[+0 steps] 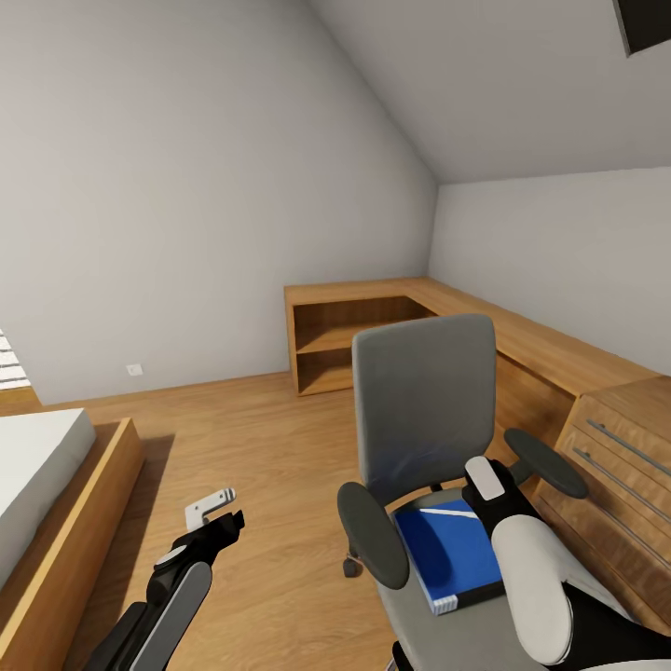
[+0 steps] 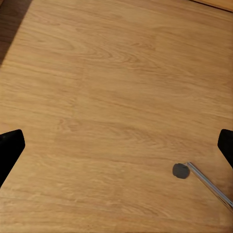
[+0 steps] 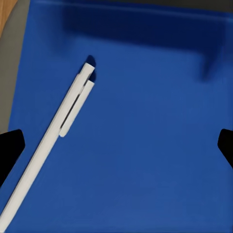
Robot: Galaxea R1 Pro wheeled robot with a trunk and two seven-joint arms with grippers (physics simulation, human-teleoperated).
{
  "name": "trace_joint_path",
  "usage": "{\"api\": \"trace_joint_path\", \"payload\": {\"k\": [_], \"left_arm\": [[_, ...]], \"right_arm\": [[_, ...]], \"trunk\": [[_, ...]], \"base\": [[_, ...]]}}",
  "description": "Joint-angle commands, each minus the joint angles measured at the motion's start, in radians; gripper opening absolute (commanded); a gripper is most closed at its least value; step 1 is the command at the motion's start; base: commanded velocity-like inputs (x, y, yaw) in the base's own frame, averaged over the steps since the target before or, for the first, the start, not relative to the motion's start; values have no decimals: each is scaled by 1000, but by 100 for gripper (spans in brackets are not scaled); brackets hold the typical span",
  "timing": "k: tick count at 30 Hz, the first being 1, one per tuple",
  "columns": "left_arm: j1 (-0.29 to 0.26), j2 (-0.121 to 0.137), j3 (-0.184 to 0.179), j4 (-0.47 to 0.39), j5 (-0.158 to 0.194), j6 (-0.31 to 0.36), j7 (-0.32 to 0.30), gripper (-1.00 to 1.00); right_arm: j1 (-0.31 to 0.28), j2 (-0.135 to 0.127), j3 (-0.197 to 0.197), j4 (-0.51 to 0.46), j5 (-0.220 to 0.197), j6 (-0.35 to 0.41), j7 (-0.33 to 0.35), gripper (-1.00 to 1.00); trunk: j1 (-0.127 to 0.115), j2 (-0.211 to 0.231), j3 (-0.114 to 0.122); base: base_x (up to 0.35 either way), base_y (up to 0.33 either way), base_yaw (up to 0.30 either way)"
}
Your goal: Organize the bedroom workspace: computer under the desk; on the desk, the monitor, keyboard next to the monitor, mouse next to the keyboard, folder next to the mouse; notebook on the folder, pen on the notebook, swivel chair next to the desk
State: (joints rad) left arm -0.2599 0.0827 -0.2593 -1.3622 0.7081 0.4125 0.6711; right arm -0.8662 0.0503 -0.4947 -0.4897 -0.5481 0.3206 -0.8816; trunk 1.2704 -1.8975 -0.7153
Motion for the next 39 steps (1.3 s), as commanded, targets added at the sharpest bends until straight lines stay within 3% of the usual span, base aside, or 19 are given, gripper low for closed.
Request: {"api": "trace_joint_path", "payload": {"k": [1,33,39], "left_arm": [[-1,1,-3,-1,7,2,8,100],[-1,1,-7,3,7,3,8,100],[-1,0,-22,3,6,2,8,100]], "right_arm": [[0,1,-4,-2,2,9,-4,100],[0,0,-4,-3,6,9,-3,100],[0,0,-3,-2,7,9,3,100]], "trunk": [[0,-1,-1],[0,-1,-1],[0,-1,-1]], "base": [[0,0,0],[22,30,0],[0,0,0]]}}
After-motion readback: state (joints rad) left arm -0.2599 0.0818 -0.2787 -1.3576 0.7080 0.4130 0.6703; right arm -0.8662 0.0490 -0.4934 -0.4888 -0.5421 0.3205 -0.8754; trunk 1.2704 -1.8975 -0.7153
